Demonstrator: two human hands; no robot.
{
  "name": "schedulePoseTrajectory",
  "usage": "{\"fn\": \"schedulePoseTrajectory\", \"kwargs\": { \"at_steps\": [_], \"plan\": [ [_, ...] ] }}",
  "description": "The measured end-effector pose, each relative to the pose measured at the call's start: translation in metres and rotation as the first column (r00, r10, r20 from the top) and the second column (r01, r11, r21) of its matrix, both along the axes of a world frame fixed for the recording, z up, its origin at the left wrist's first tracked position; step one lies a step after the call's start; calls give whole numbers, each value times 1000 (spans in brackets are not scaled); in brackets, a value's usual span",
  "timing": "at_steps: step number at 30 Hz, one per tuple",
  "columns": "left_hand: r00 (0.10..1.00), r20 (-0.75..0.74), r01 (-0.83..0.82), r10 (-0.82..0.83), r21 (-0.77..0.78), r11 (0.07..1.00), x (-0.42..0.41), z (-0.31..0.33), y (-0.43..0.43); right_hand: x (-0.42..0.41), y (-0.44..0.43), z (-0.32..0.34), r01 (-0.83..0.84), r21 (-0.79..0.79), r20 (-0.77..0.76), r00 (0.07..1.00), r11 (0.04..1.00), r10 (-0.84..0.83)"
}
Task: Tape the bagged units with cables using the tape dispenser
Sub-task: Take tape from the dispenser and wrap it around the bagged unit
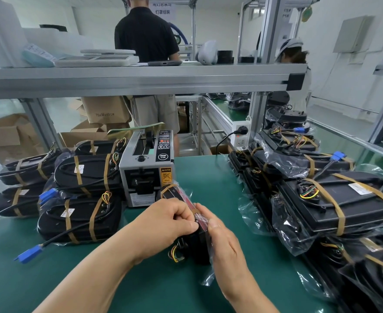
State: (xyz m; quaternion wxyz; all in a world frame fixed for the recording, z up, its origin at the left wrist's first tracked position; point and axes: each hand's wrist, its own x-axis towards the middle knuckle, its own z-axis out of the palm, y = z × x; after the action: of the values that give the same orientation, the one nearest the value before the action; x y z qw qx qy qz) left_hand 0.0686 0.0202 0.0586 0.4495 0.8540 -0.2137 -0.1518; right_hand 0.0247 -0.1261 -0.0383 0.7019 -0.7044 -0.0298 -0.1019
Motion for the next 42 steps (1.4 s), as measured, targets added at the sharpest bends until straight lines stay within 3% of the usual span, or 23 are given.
{"fn": "schedulePoseTrajectory", "kwargs": {
  "at_steps": [13, 17, 27, 35, 38, 42],
  "plan": [
    [994, 111, -7, 0, 66, 998, 2, -4, -3, -3, 3, 4, 2, 12, 11, 1000, 1000, -2],
    [983, 158, -112, 93, 114, 987, 2, -5, -1, -4, 3, 8, -14, 17, 7, 1000, 1000, 14],
    [948, -39, -316, 315, -228, 921, 2, -25, -11, -6, 1, 11, 2, 4, -13, 1000, 1000, -2],
    [985, 4, -171, 175, -191, 967, 4, -27, -4, -12, 1, 27, -28, 13, 47, 999, 1000, 27],
    [988, -10, -152, 153, -196, 969, 5, -28, 0, -11, -4, 29, -10, 39, -12, 1000, 999, 10],
    [989, -22, -148, 147, -232, 961, 6, -33, 5, 14, -17, 66, 111, -256, -107, 984, 960, -143]
  ]
}}
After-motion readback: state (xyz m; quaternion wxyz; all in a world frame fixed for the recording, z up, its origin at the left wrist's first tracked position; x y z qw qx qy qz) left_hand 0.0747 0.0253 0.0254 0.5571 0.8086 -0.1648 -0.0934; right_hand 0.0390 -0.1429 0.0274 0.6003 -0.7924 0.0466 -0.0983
